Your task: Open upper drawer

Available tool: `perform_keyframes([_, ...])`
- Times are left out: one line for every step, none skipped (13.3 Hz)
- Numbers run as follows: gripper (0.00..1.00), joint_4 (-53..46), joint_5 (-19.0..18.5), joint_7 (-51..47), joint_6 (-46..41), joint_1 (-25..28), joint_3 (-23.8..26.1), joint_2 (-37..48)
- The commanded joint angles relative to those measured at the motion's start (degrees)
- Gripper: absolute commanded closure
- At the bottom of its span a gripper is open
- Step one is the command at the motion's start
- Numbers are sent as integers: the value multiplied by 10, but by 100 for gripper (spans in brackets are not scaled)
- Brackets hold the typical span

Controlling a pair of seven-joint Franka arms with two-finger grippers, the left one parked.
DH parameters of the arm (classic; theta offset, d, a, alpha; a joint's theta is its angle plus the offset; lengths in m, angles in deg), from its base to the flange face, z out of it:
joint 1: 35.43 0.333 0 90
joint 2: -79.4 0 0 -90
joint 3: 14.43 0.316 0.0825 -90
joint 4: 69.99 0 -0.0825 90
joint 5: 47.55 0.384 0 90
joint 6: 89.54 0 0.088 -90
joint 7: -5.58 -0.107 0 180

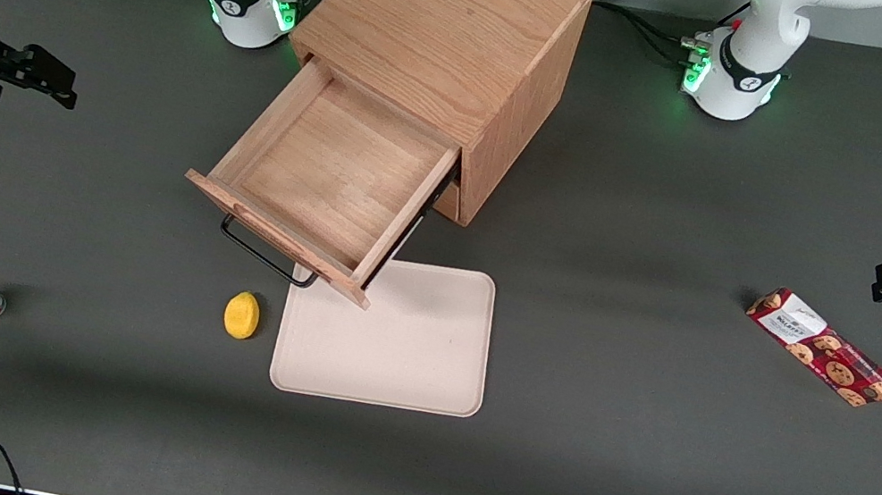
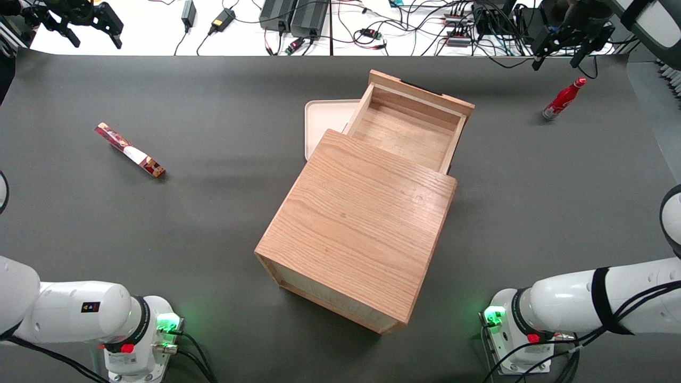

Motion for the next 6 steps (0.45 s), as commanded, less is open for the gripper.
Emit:
perform_keyframes([0, -13, -16, -15, 3, -1, 6, -5])
perform_keyframes([0, -21, -16, -15, 3, -1, 5, -9])
perform_keyframes([0, -30, -17, -17, 2, 0, 5, -13])
perform_keyframes([0, -38, -16, -16, 1, -1, 5, -19])
perform_keyframes([0, -41, -16, -16, -2, -2, 4, -20])
perform_keyframes([0, -42, -16, -17, -3, 0, 4, -20])
